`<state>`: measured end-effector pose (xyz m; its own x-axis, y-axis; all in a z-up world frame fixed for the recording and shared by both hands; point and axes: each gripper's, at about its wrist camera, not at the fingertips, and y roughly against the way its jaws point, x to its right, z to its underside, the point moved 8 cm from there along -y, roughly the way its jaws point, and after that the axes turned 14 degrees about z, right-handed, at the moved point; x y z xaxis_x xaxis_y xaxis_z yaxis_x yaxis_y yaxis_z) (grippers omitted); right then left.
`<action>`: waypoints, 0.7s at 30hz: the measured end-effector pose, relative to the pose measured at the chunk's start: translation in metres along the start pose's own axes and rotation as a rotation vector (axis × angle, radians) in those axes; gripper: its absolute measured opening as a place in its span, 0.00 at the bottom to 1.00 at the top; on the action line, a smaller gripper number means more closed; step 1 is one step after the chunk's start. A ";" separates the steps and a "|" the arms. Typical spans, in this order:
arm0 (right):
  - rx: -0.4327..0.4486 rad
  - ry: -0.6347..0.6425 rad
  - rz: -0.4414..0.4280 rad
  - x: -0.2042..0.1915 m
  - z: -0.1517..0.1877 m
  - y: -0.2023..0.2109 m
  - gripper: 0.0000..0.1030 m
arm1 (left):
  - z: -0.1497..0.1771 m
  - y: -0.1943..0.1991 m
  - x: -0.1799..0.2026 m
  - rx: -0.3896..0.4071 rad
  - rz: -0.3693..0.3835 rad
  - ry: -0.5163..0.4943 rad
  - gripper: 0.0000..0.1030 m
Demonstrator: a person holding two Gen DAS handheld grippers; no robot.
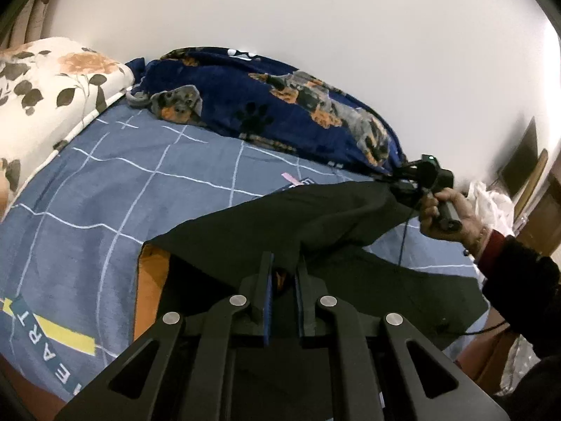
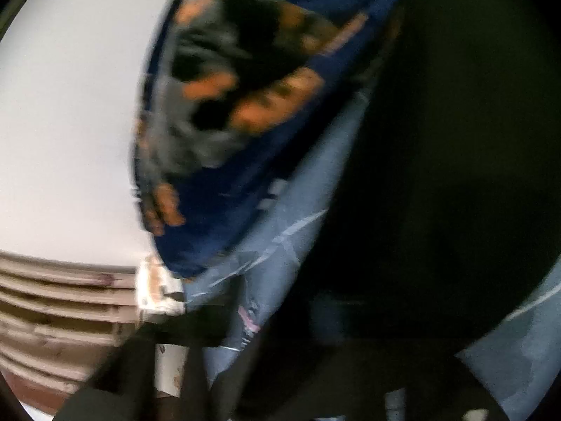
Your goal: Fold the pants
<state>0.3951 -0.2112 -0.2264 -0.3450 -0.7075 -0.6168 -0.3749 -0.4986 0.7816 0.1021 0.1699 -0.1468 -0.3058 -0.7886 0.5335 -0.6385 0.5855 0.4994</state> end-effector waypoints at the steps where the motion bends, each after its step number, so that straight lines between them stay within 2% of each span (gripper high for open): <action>1: 0.026 0.028 -0.005 -0.001 0.004 0.008 0.08 | -0.002 0.001 -0.002 0.002 -0.008 -0.002 0.10; 6: 0.123 0.119 -0.014 0.013 0.051 0.064 0.07 | -0.008 0.014 -0.018 -0.001 -0.032 0.024 0.11; 9: 0.141 0.142 -0.011 0.033 0.102 0.097 0.06 | -0.006 0.022 -0.027 -0.018 -0.046 0.030 0.11; 15: 0.097 0.077 -0.003 0.092 0.197 0.126 0.06 | 0.017 0.034 -0.029 -0.088 -0.080 -0.016 0.12; 21: 0.040 -0.023 0.015 0.142 0.251 0.117 0.06 | 0.056 0.039 -0.041 -0.169 -0.109 0.009 0.12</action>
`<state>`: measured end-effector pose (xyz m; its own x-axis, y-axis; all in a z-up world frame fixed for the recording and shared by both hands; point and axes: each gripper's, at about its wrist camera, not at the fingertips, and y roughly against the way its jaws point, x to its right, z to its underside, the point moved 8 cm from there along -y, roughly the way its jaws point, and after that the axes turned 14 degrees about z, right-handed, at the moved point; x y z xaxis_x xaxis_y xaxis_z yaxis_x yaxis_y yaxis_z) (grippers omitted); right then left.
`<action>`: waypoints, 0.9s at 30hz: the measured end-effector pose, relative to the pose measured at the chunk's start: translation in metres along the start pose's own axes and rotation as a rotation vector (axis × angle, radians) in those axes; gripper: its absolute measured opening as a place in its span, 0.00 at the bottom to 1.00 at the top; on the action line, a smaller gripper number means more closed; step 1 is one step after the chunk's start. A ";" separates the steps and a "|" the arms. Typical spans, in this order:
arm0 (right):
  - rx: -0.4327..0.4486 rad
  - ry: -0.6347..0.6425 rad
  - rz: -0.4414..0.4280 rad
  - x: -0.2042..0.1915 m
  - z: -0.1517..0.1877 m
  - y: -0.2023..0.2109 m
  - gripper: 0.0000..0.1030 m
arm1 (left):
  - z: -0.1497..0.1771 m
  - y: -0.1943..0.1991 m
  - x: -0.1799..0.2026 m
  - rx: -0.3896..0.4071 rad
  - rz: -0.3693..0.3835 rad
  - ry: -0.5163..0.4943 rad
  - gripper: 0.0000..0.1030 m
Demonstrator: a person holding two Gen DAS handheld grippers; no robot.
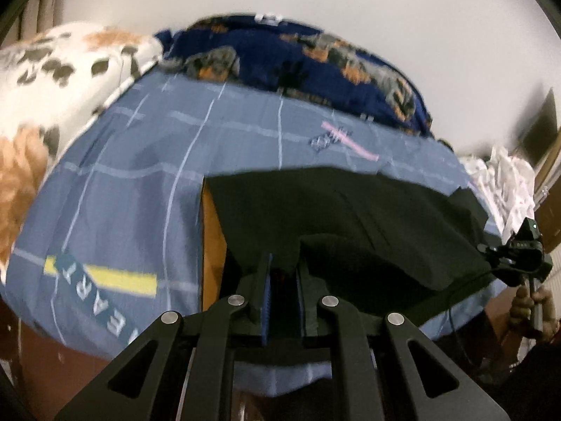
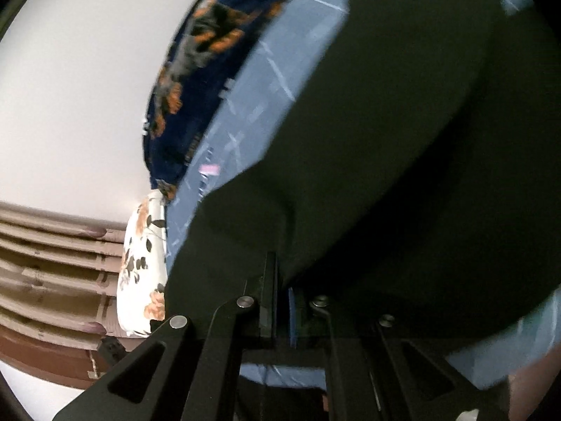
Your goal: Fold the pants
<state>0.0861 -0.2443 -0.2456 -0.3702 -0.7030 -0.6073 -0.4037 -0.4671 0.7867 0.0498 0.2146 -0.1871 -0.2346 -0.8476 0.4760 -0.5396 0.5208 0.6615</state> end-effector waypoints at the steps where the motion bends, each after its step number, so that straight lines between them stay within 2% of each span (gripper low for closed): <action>1: -0.007 -0.008 0.003 0.006 0.006 -0.001 0.06 | 0.006 -0.001 -0.002 -0.009 -0.004 0.002 0.12; 5: -0.027 -0.033 0.003 0.019 0.016 -0.008 0.06 | 0.023 -0.002 -0.004 -0.018 -0.026 -0.018 0.12; 10: -0.044 -0.052 -0.006 0.026 0.021 -0.018 0.06 | 0.027 -0.004 -0.010 0.001 -0.052 -0.024 0.14; 13: -0.050 -0.053 -0.018 0.029 0.024 -0.020 0.06 | 0.030 -0.004 -0.013 0.000 -0.087 -0.039 0.21; 17: -0.057 -0.057 -0.039 0.030 0.024 -0.022 0.06 | 0.031 0.007 -0.024 0.009 -0.155 -0.020 0.47; 18: -0.058 -0.057 -0.042 0.030 0.024 -0.022 0.06 | 0.030 0.012 -0.027 0.023 -0.163 -0.010 0.51; 21: -0.061 -0.064 -0.051 0.031 0.024 -0.023 0.06 | 0.019 0.033 -0.031 0.088 -0.230 -0.005 0.52; 25: -0.060 -0.066 -0.053 0.031 0.024 -0.023 0.06 | -0.010 0.070 -0.021 0.232 -0.338 -0.046 0.52; 27: -0.060 -0.070 -0.056 0.031 0.025 -0.023 0.06 | -0.022 0.078 -0.009 0.267 -0.338 -0.072 0.52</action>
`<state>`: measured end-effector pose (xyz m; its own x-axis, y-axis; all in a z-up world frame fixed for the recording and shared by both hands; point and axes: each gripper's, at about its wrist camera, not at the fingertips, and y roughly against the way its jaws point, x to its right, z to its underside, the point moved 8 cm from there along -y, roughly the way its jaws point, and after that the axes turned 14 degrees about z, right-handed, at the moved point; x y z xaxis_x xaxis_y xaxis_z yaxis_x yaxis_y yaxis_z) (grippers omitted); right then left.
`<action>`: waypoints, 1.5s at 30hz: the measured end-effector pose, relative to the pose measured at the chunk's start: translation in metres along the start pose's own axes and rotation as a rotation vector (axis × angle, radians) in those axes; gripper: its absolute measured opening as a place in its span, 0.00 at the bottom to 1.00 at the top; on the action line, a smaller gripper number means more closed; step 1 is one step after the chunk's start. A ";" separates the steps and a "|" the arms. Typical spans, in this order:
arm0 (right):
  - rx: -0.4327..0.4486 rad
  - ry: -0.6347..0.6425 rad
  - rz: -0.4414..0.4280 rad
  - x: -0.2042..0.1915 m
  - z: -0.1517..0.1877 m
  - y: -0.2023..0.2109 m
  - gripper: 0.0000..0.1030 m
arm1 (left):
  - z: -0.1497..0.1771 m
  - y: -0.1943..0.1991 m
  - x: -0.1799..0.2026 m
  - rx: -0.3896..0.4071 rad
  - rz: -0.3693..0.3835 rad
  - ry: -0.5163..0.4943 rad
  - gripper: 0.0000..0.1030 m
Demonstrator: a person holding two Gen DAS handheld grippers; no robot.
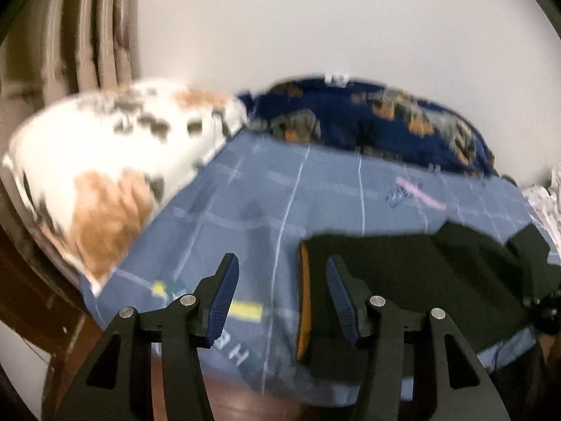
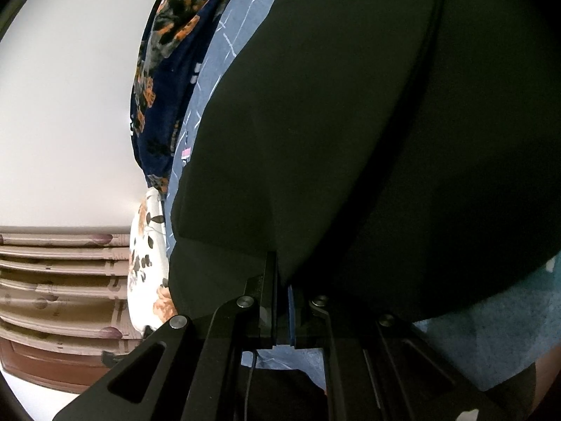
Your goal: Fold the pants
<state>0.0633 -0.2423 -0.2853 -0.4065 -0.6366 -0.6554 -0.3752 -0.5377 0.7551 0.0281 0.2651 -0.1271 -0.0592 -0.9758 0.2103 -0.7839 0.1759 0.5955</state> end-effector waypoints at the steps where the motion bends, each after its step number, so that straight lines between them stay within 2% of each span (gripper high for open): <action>1: 0.001 -0.001 -0.001 0.000 0.000 0.000 0.05 | -0.005 -0.001 0.012 0.002 0.051 -0.007 0.52; 3: 0.001 -0.004 -0.005 -0.001 -0.001 0.000 0.05 | -0.006 -0.011 0.040 -0.039 0.155 -0.028 0.52; 7: -0.002 -0.009 -0.020 0.001 -0.002 -0.001 0.05 | 0.015 -0.050 0.117 -0.151 0.323 -0.164 0.52; 9: -0.013 -0.022 -0.036 0.001 -0.003 0.000 0.05 | 0.031 -0.074 0.141 -0.230 0.358 -0.199 0.51; 11: -0.017 -0.031 -0.055 0.002 -0.006 0.003 0.08 | 0.053 -0.100 0.150 -0.323 0.359 -0.208 0.47; 13: 0.002 -0.036 -0.064 0.005 -0.015 0.013 0.12 | 0.070 -0.120 0.145 -0.400 0.374 -0.147 0.47; 15: 0.035 -0.038 -0.070 0.011 -0.027 0.025 0.18 | 0.079 -0.127 0.139 -0.419 0.363 -0.114 0.47; 19: 0.127 -0.035 -0.094 0.028 -0.077 0.054 0.35 | 0.082 -0.129 0.141 -0.416 0.340 -0.161 0.47; 22: 0.182 -0.090 -0.149 0.047 -0.121 0.070 0.36 | 0.083 -0.131 0.142 -0.412 0.329 -0.178 0.47; 24: 0.229 -0.123 -0.139 0.061 -0.149 0.077 0.36 | 0.083 -0.131 0.142 -0.410 0.330 -0.178 0.47; 26: 0.278 -0.163 -0.166 0.074 -0.184 0.089 0.37 | 0.084 -0.130 0.142 -0.407 0.332 -0.173 0.47; 28: 0.316 -0.205 -0.138 0.088 -0.215 0.098 0.36 | 0.084 -0.131 0.142 -0.405 0.333 -0.168 0.47; 31: 0.337 -0.249 -0.150 0.101 -0.251 0.105 0.33 | 0.083 -0.132 0.142 -0.402 0.333 -0.164 0.47; 33: 0.356 -0.248 -0.144 0.102 -0.265 0.111 0.35 | 0.082 -0.133 0.142 -0.399 0.333 -0.162 0.47; 34: 0.362 -0.244 -0.122 0.103 -0.270 0.112 0.36 | 0.082 -0.134 0.142 -0.398 0.332 -0.164 0.47; 35: 0.367 -0.245 -0.087 0.106 -0.274 0.112 0.33 | 0.082 -0.134 0.142 -0.396 0.333 -0.163 0.47; 36: 0.365 -0.249 -0.053 0.110 -0.275 0.111 0.16 | 0.081 -0.134 0.142 -0.393 0.335 -0.161 0.47; 37: 0.364 -0.250 -0.023 0.112 -0.274 0.111 0.06 | 0.080 -0.135 0.141 -0.391 0.336 -0.158 0.47; 39: 0.405 -0.223 -0.007 0.111 -0.270 0.122 0.05 | 0.079 -0.135 0.140 -0.388 0.339 -0.154 0.47; 42: 0.504 -0.181 -0.003 0.115 -0.244 0.158 0.05 | 0.078 -0.136 0.138 -0.392 0.334 -0.156 0.47; 45: 0.559 -0.203 0.010 0.141 -0.224 0.192 0.04 | 0.077 -0.138 0.133 -0.394 0.321 -0.144 0.47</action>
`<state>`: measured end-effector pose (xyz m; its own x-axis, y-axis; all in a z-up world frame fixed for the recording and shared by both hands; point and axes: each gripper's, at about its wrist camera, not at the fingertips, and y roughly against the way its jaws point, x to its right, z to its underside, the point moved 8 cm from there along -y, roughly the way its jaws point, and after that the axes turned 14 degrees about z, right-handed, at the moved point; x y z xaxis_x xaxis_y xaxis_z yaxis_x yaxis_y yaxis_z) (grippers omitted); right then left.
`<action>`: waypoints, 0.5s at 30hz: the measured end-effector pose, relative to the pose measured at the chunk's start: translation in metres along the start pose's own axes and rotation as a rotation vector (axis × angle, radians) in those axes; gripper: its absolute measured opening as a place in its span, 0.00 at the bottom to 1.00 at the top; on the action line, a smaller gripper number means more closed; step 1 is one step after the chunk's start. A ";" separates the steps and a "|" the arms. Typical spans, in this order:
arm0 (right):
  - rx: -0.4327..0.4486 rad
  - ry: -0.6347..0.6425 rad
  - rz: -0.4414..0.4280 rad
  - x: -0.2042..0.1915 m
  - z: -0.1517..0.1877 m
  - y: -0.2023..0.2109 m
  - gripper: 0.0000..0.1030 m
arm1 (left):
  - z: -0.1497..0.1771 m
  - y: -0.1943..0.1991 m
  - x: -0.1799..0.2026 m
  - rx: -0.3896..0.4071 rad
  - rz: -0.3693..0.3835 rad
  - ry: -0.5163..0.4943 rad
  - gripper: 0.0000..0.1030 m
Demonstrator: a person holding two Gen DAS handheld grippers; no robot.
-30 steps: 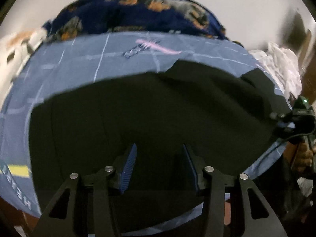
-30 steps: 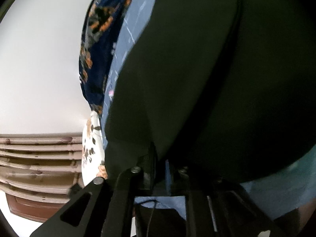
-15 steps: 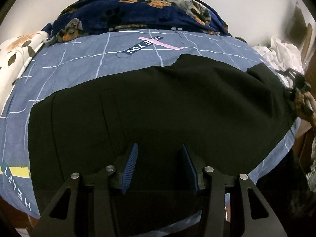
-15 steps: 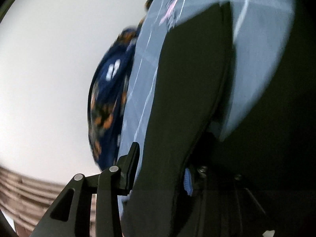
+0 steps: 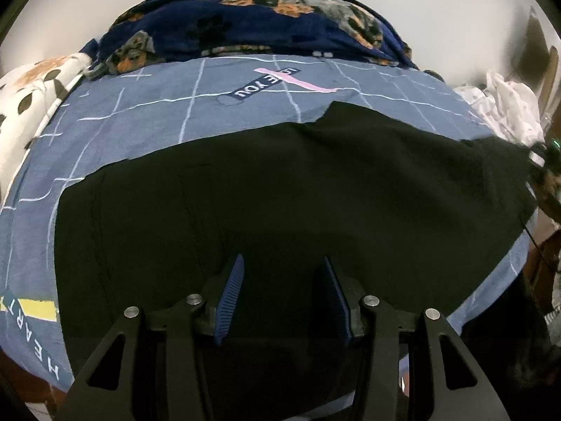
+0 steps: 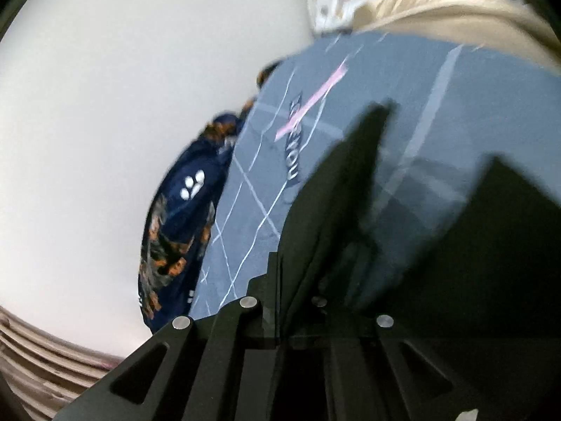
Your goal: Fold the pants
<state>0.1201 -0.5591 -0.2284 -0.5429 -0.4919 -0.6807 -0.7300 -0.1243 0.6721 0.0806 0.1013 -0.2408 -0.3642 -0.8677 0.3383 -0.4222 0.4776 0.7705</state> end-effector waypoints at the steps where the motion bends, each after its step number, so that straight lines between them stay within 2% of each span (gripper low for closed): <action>1: 0.010 -0.018 0.013 0.018 0.002 0.015 0.04 | -0.001 0.001 -0.001 0.006 0.016 0.014 0.47; 4: -0.001 -0.036 0.078 0.060 0.009 0.027 0.04 | -0.001 0.002 -0.005 0.016 0.046 0.047 0.47; 8: -0.028 -0.143 0.072 0.102 0.019 0.028 0.04 | 0.000 0.003 -0.003 0.014 0.047 0.022 0.47; 15: 0.006 -0.147 0.039 0.105 0.018 0.048 0.04 | 0.000 0.002 -0.003 0.013 0.053 0.014 0.47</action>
<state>0.0210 -0.6007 -0.2728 -0.6256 -0.3650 -0.6895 -0.7091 -0.1025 0.6977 0.0812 0.1050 -0.2403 -0.3750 -0.8429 0.3859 -0.4132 0.5246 0.7443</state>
